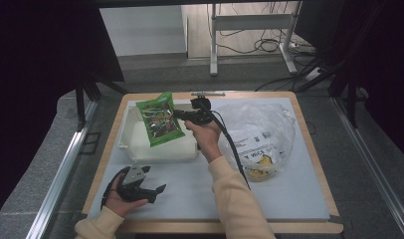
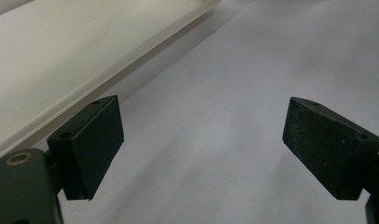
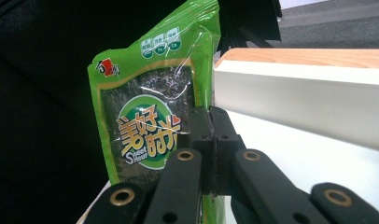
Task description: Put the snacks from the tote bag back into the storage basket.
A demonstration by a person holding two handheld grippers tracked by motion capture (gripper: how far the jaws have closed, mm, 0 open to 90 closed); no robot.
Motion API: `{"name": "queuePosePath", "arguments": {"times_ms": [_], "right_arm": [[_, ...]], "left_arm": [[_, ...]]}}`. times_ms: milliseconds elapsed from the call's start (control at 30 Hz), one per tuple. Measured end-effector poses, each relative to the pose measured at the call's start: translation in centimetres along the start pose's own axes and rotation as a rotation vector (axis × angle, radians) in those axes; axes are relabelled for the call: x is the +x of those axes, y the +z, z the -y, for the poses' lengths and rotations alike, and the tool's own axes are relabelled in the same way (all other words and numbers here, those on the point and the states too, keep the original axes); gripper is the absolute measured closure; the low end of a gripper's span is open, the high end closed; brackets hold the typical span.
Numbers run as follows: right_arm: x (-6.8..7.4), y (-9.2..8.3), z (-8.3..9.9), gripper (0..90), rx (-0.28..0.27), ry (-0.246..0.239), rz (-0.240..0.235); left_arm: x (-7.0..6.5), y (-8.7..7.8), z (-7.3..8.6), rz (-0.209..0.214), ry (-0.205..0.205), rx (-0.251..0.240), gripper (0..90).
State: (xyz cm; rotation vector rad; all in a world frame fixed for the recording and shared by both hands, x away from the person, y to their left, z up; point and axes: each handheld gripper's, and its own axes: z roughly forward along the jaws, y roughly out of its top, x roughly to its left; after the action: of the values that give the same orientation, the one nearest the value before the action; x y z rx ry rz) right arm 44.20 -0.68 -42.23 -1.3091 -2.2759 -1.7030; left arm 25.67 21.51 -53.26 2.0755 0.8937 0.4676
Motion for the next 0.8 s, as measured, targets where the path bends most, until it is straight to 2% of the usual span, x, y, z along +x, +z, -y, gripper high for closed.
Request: {"name": "queuePosePath", "arguments": {"times_ms": [800], "right_arm": [[0.8, 3.8, 1.6, 89.9, 0.048, 0.025, -0.002]], "left_arm": [[0.0, -0.1, 0.0, 0.002, 0.001, -0.002, 12.5]]}}
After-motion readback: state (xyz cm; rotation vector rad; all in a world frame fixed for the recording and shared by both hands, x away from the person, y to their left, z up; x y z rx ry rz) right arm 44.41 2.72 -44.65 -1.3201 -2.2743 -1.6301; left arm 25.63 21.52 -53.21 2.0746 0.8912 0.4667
